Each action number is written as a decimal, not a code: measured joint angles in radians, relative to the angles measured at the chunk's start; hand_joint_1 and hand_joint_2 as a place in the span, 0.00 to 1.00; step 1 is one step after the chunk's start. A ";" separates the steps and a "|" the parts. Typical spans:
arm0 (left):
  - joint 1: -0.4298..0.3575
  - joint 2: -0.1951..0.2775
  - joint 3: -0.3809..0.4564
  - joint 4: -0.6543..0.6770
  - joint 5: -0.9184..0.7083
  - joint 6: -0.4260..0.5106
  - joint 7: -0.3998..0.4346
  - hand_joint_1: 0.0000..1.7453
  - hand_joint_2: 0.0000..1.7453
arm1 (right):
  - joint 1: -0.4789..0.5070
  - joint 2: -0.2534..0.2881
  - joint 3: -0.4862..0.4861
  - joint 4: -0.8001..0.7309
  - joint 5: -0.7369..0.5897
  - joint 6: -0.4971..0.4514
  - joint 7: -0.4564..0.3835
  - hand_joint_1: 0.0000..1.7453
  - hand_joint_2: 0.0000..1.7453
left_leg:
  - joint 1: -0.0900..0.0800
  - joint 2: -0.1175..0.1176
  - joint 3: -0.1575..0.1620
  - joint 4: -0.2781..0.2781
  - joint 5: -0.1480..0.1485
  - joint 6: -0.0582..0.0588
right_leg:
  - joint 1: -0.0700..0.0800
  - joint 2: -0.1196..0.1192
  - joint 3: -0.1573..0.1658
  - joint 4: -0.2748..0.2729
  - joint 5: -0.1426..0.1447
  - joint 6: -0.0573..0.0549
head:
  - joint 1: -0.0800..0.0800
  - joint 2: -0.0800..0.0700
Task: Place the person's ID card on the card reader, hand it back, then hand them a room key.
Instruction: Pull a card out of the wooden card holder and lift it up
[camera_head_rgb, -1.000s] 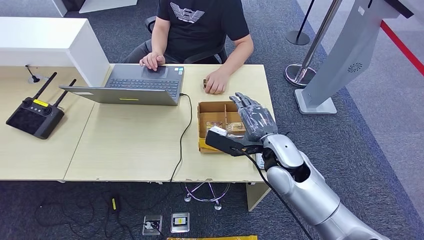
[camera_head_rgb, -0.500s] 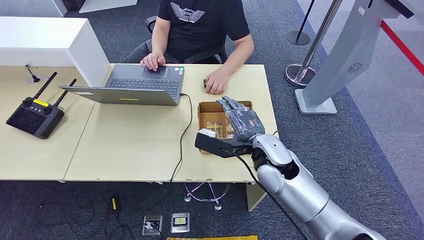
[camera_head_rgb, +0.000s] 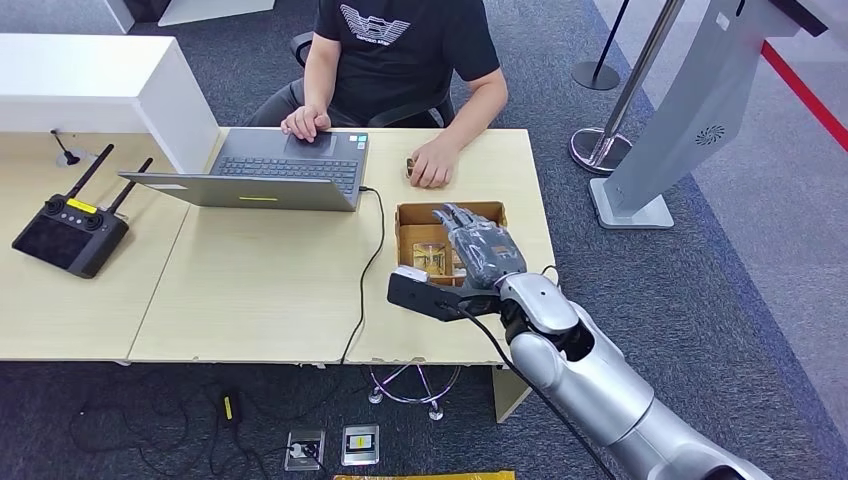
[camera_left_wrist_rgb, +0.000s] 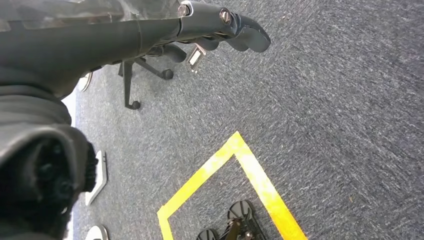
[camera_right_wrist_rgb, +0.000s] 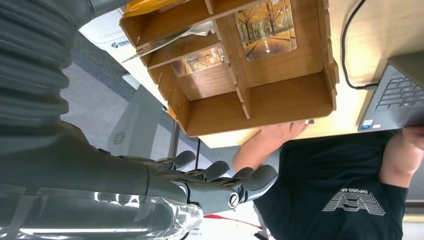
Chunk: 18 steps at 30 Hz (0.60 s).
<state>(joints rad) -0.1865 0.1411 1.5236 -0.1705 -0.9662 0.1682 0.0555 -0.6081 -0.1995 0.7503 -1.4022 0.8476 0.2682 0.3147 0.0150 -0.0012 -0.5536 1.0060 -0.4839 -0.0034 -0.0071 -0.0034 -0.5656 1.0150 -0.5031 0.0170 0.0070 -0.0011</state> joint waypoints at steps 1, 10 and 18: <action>0.000 0.000 0.000 0.000 0.000 0.000 0.001 0.00 0.00 | 0.001 0.000 0.002 0.000 0.000 0.003 0.002 0.00 1.00 | 0.000 0.000 0.000 0.000 0.000 0.000 | 0.000 0.000 0.000 0.000 0.000 0.000 | 0.000 0.000; -0.001 -0.002 0.000 0.000 -0.007 0.002 0.009 0.00 0.00 | 0.015 0.001 0.021 0.019 0.010 -0.009 0.000 0.00 1.00 | 0.000 0.000 0.000 0.000 0.000 0.000 | 0.000 0.000 0.000 0.000 0.000 0.000 | 0.000 0.000; -0.001 -0.002 0.000 0.000 -0.009 -0.008 0.009 0.00 0.00 | 0.026 0.001 0.023 0.056 0.024 -0.071 -0.020 0.00 1.00 | 0.000 0.000 0.000 0.000 0.000 0.000 | 0.000 0.000 0.000 0.000 0.000 0.000 | 0.000 0.000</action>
<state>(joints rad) -0.1872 0.1393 1.5236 -0.1705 -0.9751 0.1607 0.0648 -0.5825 -0.1988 0.7729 -1.3460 0.8718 0.1976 0.2946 0.0150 -0.0012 -0.5537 1.0060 -0.4839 -0.0034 -0.0071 -0.0035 -0.5656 1.0150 -0.5031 0.0170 0.0070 -0.0011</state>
